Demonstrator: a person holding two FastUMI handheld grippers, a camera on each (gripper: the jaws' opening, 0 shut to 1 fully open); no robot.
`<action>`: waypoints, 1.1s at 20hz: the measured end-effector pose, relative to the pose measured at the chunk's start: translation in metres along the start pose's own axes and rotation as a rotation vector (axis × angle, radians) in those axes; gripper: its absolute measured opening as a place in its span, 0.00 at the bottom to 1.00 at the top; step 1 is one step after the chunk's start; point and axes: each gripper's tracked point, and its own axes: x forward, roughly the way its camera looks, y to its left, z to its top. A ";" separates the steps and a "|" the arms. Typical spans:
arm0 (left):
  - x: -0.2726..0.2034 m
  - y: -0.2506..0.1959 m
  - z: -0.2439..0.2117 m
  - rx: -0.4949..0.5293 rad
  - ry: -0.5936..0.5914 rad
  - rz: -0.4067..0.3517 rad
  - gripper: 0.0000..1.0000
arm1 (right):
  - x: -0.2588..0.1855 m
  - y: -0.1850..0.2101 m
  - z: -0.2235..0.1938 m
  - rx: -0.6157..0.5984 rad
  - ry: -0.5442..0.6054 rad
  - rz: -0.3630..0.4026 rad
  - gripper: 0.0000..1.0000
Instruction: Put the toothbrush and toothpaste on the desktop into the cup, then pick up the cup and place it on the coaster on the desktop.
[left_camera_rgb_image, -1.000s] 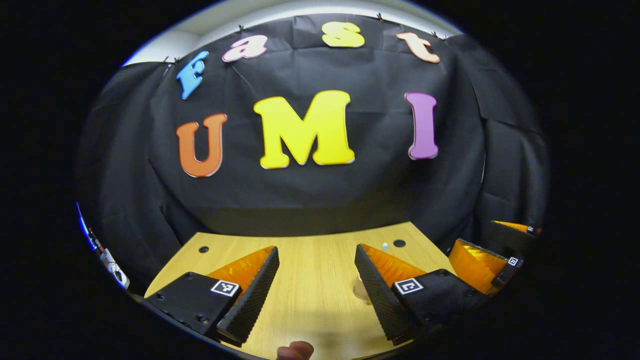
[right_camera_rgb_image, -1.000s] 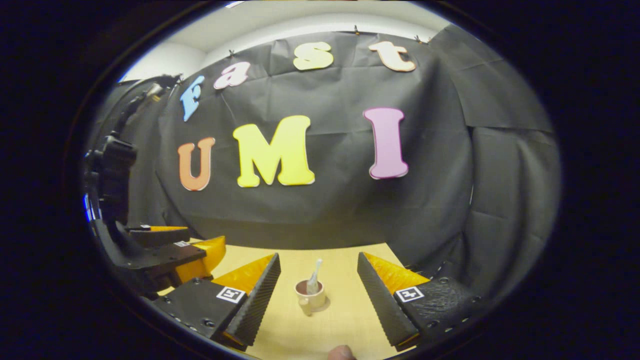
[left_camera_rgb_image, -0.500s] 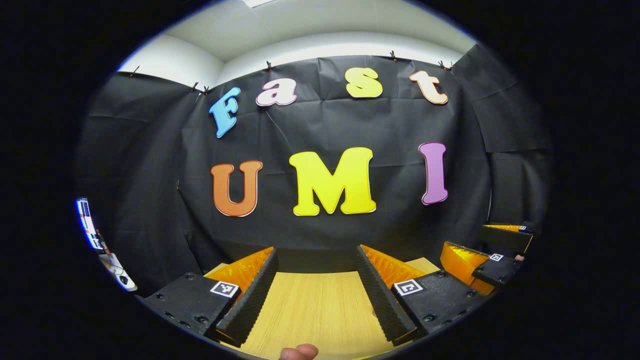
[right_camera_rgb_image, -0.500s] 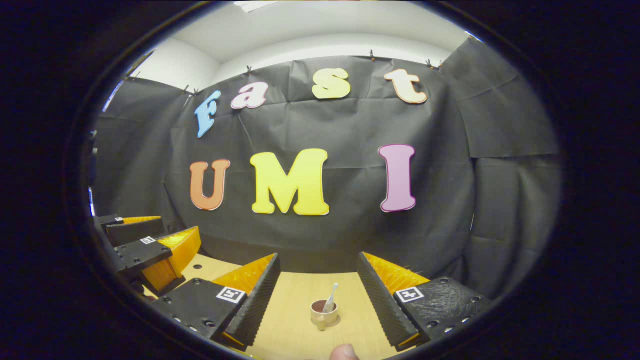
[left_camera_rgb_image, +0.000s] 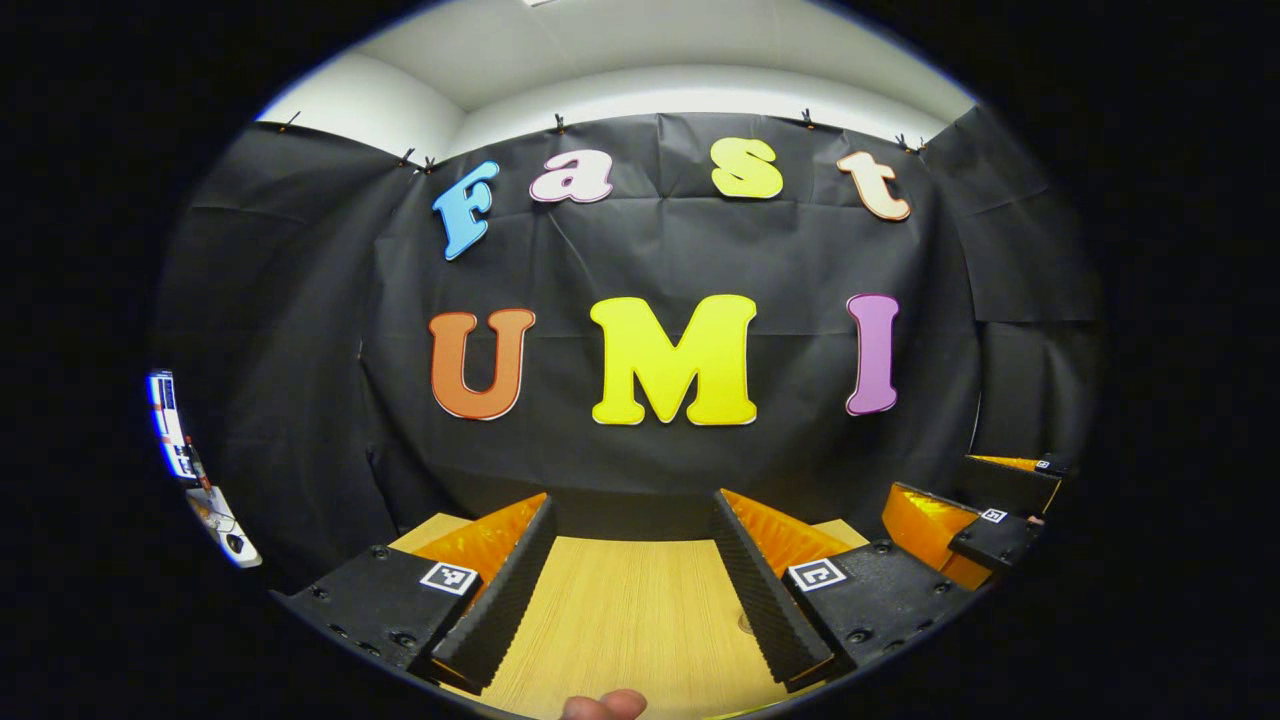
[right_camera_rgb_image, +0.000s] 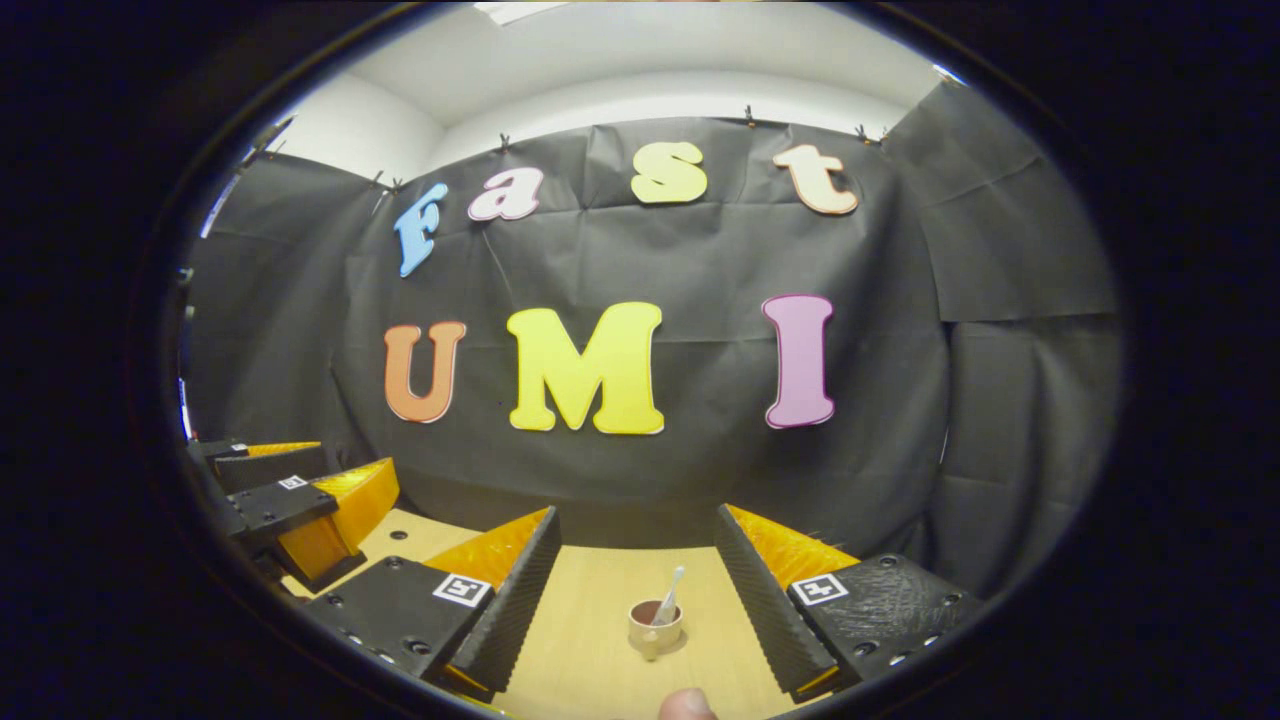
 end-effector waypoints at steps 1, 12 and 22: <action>0.000 0.000 0.001 -0.003 -0.002 -0.002 0.96 | 0.000 0.001 0.000 0.000 0.000 0.001 0.93; 0.002 -0.002 0.001 -0.005 0.001 -0.008 0.96 | 0.000 -0.001 0.004 0.006 -0.011 -0.003 0.93; 0.003 -0.004 0.004 -0.002 -0.013 -0.014 0.97 | 0.003 -0.001 0.002 0.019 -0.005 0.004 0.93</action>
